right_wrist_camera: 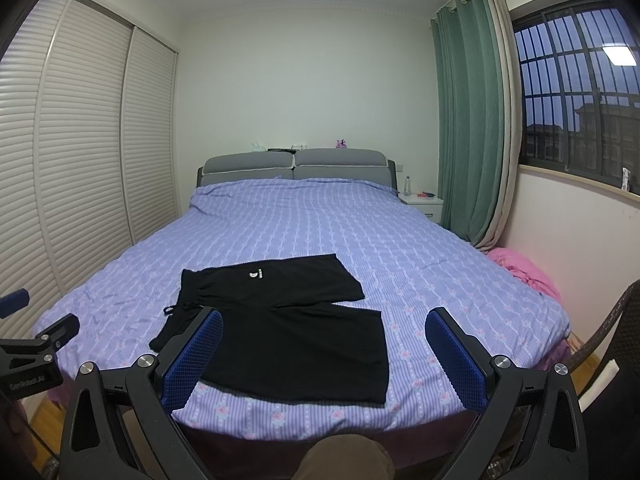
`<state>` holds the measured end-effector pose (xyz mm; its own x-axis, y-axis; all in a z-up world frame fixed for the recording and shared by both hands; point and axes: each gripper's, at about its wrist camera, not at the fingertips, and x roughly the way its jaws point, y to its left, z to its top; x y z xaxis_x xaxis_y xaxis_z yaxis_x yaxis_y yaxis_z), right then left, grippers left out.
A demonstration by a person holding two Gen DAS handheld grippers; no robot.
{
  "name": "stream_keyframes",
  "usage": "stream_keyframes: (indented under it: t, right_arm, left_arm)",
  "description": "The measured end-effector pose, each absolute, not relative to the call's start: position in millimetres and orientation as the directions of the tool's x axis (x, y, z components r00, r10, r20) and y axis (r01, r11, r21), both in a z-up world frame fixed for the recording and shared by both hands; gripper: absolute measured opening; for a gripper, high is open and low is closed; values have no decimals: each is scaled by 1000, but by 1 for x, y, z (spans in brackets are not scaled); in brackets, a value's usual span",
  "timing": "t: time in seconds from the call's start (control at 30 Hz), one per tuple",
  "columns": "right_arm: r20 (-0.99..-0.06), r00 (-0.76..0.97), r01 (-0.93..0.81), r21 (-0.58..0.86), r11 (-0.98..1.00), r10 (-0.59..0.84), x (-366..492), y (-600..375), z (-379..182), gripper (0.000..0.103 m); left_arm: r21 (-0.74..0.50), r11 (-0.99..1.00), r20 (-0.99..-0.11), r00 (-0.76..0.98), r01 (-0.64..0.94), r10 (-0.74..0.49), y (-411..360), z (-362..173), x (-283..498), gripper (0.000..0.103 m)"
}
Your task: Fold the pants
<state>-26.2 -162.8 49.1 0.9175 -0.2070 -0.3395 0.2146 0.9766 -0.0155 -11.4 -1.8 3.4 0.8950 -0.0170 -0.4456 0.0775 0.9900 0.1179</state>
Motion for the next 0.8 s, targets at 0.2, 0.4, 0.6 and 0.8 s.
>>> stream_keyframes:
  t: [0.2, 0.4, 0.6, 0.8]
  right_arm:
    - [-338, 918, 216, -17, 976, -209, -26, -164, 50, 103]
    - [-332, 920, 215, -19, 976, -210, -28, -163, 51, 103]
    - [-335, 918, 217, -20, 976, -211, -28, -163, 51, 103]
    - [-341, 917, 214, -18, 977, -207, -22, -164, 50, 103]
  left_arm:
    - [121, 990, -442, 897, 75, -14, -3, 4, -11, 103]
    - [118, 990, -440, 898, 80, -20, -5, 4, -12, 103]
    - [121, 989, -443, 896, 83, -21, -5, 3, -8, 103]
    - [118, 989, -446, 895, 88, -26, -7, 3, -1, 103]
